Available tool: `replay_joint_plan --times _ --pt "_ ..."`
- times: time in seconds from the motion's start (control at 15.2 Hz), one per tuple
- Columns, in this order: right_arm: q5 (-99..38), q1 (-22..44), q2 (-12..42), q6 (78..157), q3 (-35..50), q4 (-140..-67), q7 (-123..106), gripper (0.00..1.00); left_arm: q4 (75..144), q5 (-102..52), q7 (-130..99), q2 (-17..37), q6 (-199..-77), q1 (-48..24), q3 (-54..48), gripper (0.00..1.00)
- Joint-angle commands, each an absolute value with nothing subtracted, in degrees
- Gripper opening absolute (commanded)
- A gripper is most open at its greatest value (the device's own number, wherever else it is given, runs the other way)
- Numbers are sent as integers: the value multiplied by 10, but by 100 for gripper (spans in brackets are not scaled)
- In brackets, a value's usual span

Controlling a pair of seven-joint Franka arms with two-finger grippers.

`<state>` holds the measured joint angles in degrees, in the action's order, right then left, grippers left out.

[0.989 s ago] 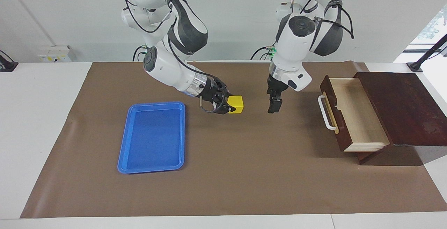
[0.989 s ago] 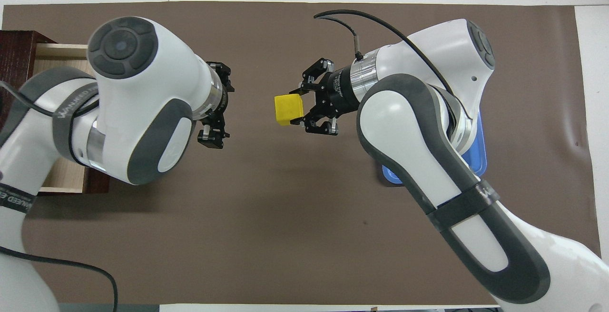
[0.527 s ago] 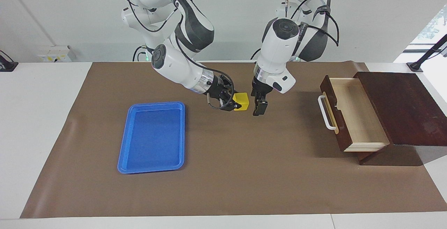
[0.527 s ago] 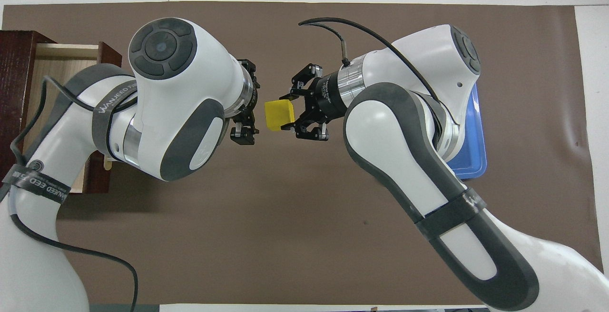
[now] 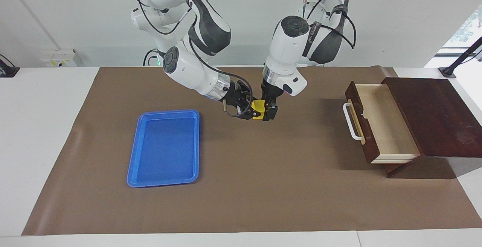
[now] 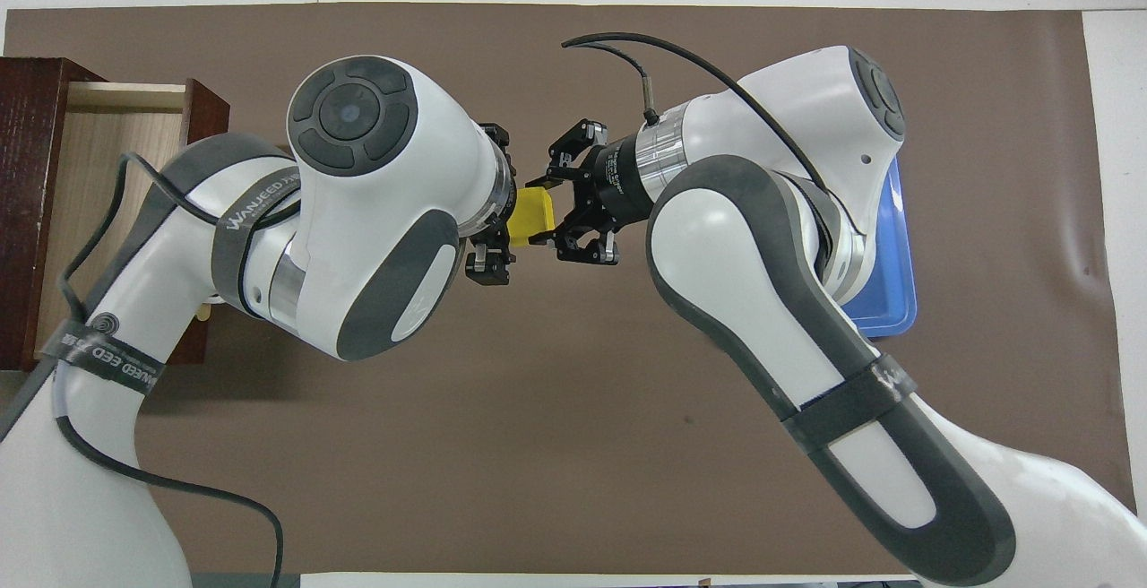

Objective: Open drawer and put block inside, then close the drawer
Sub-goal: 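Grasp the yellow block with the left gripper and open the right gripper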

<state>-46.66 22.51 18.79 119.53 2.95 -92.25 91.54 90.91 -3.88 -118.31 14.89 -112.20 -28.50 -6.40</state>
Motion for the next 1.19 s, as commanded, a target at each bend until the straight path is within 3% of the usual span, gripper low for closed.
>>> replay_joint_plan --times 0.0,0.07,0.13,0.66,0.73,0.99,1.12 --pt "-483 223 195 1194 28 -910 912 0 903 -47 -1187 153 -1121 -295 -54 27" --pt "-483 223 195 1194 28 -910 912 0 902 -47 -1187 153 -1121 -294 -54 8" --pt "-483 223 195 1194 28 -910 912 0 902 -47 -1187 153 -1121 -292 -54 0" --pt "-484 221 195 1194 28 -910 919 0 886 -49 -1188 153 -1086 -289 -53 0" --pt "-484 221 195 1193 27 -911 923 99 885 -49 -1188 153 -1081 -289 -53 0" --pt "-484 216 195 1189 25 -910 923 100 886 -44 -1183 145 -1079 -282 -46 0" --pt "-484 215 195 1188 24 -910 923 100 888 -43 -1166 126 -1068 -241 -44 0"
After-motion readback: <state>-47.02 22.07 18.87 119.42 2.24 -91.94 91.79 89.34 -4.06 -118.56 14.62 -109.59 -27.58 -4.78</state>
